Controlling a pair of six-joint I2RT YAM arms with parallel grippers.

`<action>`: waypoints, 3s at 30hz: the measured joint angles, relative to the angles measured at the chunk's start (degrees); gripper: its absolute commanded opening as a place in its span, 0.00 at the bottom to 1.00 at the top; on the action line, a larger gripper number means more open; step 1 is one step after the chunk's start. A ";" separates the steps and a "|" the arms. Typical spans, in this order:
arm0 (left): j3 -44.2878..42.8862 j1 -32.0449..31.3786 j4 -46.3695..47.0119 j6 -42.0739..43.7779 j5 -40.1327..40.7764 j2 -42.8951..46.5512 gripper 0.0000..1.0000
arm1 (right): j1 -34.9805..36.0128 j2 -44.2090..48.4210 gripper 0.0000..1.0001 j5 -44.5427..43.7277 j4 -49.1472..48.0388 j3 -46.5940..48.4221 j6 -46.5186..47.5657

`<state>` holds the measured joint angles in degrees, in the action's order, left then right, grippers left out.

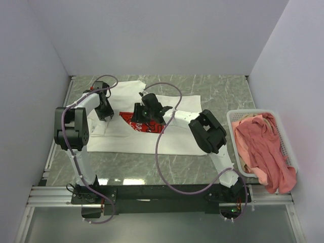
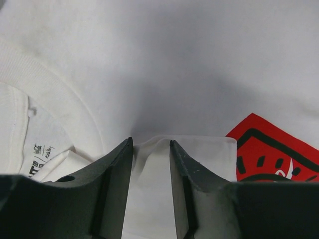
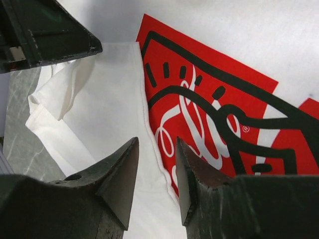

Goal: Fold and stack the t-shirts
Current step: Fold the tshirt

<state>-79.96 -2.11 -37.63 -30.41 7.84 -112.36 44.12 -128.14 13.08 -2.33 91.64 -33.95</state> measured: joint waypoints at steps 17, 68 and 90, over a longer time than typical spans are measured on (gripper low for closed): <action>-0.42 0.00 0.02 1.49 -0.57 -0.04 0.01 | -0.02 3.91 0.42 -1.16 0.22 -2.10 0.61; 10.40 -1.62 11.43 6.78 -18.29 18.69 0.00 | -0.02 -4.24 0.41 -2.36 1.95 8.48 2.69; 13.09 -1.62 10.16 7.26 -18.29 22.03 0.00 | -0.90 -9.31 0.56 10.14 -16.92 5.14 -7.69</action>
<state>-66.87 -3.73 -27.46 -23.16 -10.46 -90.32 43.22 -137.45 23.22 -19.25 96.77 -41.65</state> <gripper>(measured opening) 0.012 0.560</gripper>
